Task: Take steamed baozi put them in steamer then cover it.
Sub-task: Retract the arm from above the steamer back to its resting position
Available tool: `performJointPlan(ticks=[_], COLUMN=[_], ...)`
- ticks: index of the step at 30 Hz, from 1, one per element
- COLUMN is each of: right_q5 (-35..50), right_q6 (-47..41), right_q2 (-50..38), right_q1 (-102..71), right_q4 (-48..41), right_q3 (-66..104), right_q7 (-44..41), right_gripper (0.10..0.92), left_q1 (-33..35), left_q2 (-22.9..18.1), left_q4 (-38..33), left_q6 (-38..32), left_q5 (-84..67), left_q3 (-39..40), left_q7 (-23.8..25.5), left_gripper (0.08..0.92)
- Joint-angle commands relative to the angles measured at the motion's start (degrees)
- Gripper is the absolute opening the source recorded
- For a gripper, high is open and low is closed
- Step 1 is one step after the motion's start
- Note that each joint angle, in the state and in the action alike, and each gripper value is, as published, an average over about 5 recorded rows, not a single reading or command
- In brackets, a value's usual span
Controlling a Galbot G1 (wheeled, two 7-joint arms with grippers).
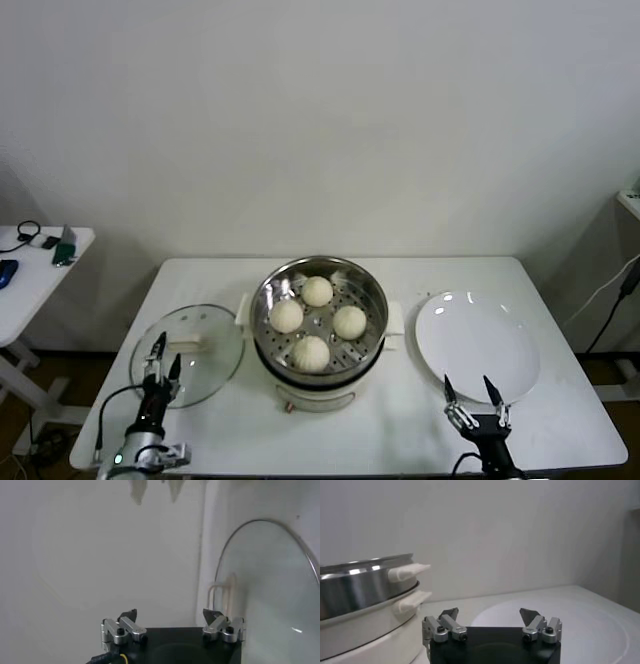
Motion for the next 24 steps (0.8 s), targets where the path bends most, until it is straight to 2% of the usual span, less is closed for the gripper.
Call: performJointPlan(ticks=[1,15,24], right_q5=[-0.6,-2.0,-3.1], right_q6=[0.8,1.0,0.9], right_q2=[1.1,1.9,2.2], right_q1=[-1.3,-1.9,-1.9], right_q4=[-0.2,0.4,0.9], right_q3=[-0.1,0.3,0.3], right_q7=[0.0,-0.5,-0.6], right_gripper=[0.823,0.823,0.823], left_q1=[-6.3,-11.2,-11.7], left_q2=[-0.7,0.2,0.3], left_q4=[5.9,9.6,10.4], left_q6=[4.0,9.2,9.5], left_q5=[5.5,5.5,5.5], left_q3=[2.0,3.3,3.7], left_q7=[1.6,3.6,4.2], left_gripper=[0.823,0.823,0.823])
